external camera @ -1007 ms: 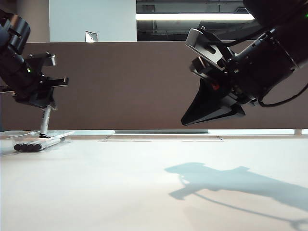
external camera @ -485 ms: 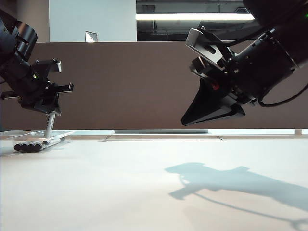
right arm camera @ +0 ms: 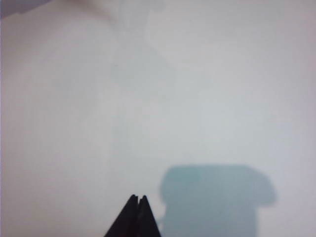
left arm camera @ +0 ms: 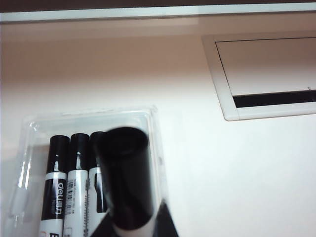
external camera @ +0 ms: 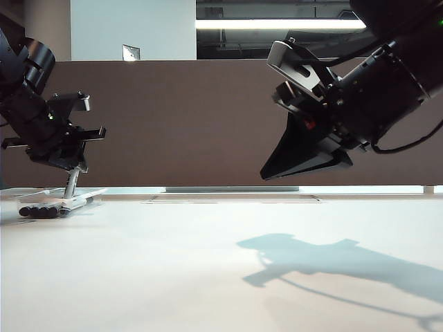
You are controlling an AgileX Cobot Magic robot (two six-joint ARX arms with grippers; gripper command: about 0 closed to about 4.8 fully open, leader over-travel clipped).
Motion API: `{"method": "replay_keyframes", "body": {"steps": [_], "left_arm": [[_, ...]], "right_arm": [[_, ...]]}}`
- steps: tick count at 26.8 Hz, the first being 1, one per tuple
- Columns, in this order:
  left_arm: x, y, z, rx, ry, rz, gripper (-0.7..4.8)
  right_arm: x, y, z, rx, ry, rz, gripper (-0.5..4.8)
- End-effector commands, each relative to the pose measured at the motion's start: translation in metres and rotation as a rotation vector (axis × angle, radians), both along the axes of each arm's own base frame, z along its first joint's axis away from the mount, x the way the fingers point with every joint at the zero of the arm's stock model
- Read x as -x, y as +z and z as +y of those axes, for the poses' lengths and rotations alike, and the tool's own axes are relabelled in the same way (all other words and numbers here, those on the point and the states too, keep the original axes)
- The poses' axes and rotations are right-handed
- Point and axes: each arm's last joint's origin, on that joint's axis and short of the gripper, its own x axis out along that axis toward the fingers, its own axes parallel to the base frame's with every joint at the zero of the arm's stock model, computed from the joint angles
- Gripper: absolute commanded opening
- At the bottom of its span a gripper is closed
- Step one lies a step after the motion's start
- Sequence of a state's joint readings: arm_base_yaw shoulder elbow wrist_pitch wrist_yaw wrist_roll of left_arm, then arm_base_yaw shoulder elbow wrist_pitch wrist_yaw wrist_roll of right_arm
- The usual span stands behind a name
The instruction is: Pick up the black marker on the right and put it into the packaging box on the left, making sure the marker fit the shape of the box's grooves.
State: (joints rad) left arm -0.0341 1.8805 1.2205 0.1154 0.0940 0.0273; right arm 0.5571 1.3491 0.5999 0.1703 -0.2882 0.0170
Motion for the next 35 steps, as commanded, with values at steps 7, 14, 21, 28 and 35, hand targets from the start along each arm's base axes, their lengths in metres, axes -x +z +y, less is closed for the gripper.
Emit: {"method": "replay_keyframes", "body": {"steps": [7, 14, 21, 28, 35], "left_arm": [[-0.0016, -0.0006, -0.0001, -0.021, -0.013, -0.013, 0.00], [-0.0018, -0.0007, 0.0001, -0.021, -0.013, -0.014, 0.68], [-0.0025, 0.0005, 0.0001, -0.020, -0.012, -0.028, 0.89], [-0.0030, 0.0015, 0.0000, -0.020, -0.012, -0.039, 0.95], [-0.0039, 0.0046, 0.0000, -0.020, -0.012, -0.056, 0.60]], "right_arm": [[-0.0006, 0.0044, 0.0008, -0.016, 0.005, -0.029, -0.06], [-0.0008, 0.0046, 0.0009, -0.018, 0.005, -0.032, -0.05], [-0.0014, 0.0059, 0.0013, -0.026, 0.005, -0.045, -0.06], [-0.0015, 0.0061, 0.0014, -0.027, 0.005, -0.047, -0.06], [-0.0016, 0.0062, 0.0013, -0.026, 0.001, -0.049, -0.05]]}}
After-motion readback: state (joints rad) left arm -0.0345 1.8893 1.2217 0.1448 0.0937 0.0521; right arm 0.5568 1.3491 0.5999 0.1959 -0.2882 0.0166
